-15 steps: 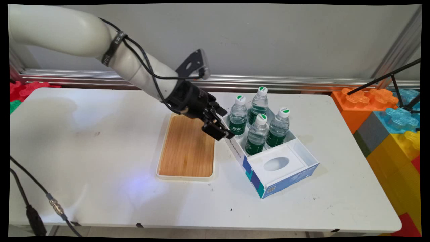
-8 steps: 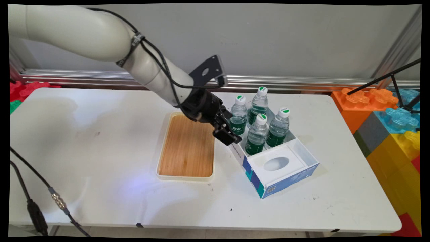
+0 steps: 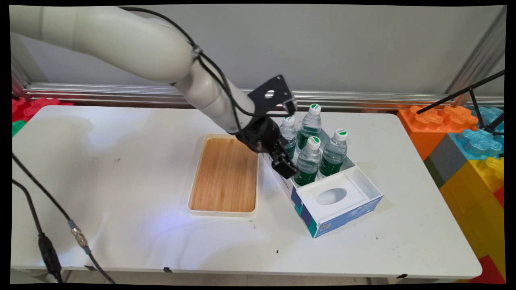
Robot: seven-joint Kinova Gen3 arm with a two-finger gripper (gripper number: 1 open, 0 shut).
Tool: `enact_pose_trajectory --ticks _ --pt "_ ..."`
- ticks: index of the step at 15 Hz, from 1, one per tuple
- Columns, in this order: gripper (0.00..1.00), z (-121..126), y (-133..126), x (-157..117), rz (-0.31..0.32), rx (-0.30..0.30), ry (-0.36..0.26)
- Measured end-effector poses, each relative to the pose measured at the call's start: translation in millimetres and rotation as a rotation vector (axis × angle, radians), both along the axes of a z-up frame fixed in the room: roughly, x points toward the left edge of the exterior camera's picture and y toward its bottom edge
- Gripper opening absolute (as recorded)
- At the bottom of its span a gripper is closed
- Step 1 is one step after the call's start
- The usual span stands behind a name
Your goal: Pick up the green bottle from the white box
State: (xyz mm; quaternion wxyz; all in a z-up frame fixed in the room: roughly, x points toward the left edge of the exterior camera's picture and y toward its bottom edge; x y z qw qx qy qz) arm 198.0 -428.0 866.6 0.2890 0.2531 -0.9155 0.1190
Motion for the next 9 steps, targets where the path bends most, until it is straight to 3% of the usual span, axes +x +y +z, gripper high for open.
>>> enact_pose_trajectory --ticks 9 --pt "1.0 -27 -28 -43 0.037 -0.001 -0.03"
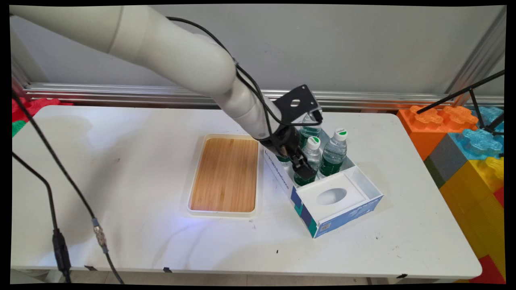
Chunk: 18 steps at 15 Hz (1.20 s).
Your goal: Pick up the green bottle from the white box, then place the picked object on the tray
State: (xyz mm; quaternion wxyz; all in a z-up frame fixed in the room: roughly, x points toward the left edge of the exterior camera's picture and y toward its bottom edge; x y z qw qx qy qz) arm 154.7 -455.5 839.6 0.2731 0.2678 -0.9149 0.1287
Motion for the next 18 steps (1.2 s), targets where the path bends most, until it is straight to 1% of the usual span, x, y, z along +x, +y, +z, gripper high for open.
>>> enact_pose_trajectory --ticks 6,10,11,14,18 --pt "1.0 -18 -9 -15 0.016 0.006 0.0" --pt "1.0 -24 -15 -20 0.025 -0.002 0.002" --pt "0.0 -25 -16 -20 0.027 -0.005 0.002" --pt "0.0 -25 -17 -19 0.033 -0.012 -0.001" --pt "0.0 -13 -13 -16 0.048 -0.007 0.001"
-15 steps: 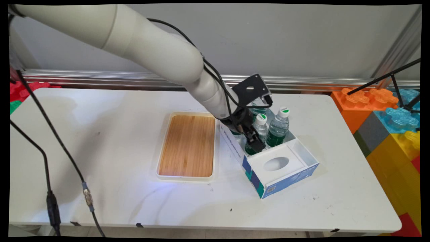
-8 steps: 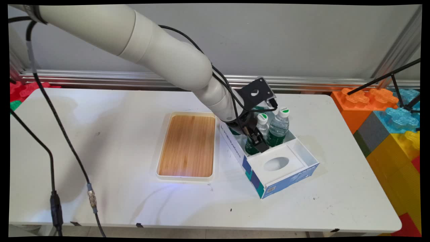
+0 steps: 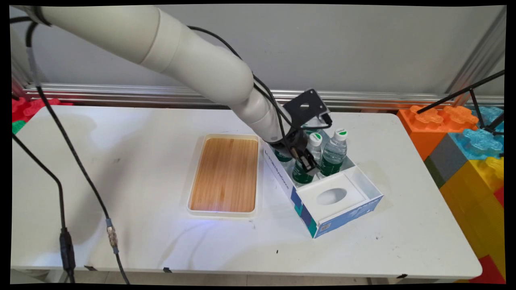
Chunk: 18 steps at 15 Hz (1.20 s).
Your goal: Place the picked object on the tray
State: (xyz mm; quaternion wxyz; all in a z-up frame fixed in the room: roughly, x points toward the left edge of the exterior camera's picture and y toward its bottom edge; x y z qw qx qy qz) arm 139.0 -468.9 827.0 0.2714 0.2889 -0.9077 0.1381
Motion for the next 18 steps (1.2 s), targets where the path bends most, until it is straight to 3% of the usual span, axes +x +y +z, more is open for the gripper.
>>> enact_pose_trajectory --ticks 3,9,13,18 --pt "0.0 28 7 3 0.015 0.009 0.023" --pt "0.0 119 26 24 0.025 0.025 0.075" --pt "0.0 157 40 73 0.023 0.03 0.021" --pt "0.0 165 44 149 0.029 0.043 -0.055"
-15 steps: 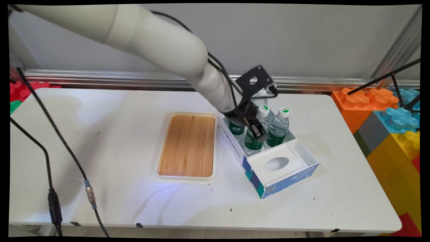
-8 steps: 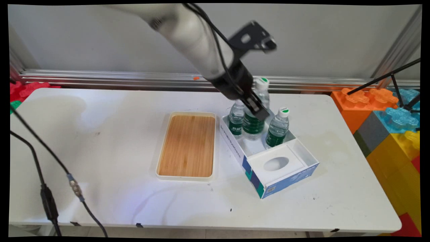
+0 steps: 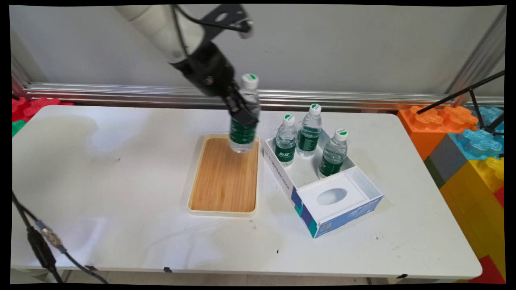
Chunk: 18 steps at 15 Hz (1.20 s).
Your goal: Place the picked object on the tray
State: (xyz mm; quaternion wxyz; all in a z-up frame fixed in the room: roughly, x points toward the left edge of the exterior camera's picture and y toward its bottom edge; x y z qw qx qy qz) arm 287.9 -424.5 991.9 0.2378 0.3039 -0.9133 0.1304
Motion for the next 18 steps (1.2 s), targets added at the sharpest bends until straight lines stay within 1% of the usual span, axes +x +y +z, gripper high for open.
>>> enact_pose_trajectory --ticks 2,4,8,12,16,18 --pt "0.0 -5 -8 26 0.004 -0.018 -0.017" --pt "0.0 -14 -20 46 0.006 -0.042 -0.02" --pt "0.0 -36 -43 71 -0.001 -0.064 -0.005" --pt "0.0 -62 -64 82 -0.02 -0.06 0.026" --pt "0.0 -88 -82 86 -0.046 -0.048 0.066" --pt "0.0 -97 -88 86 -0.057 -0.047 0.076"
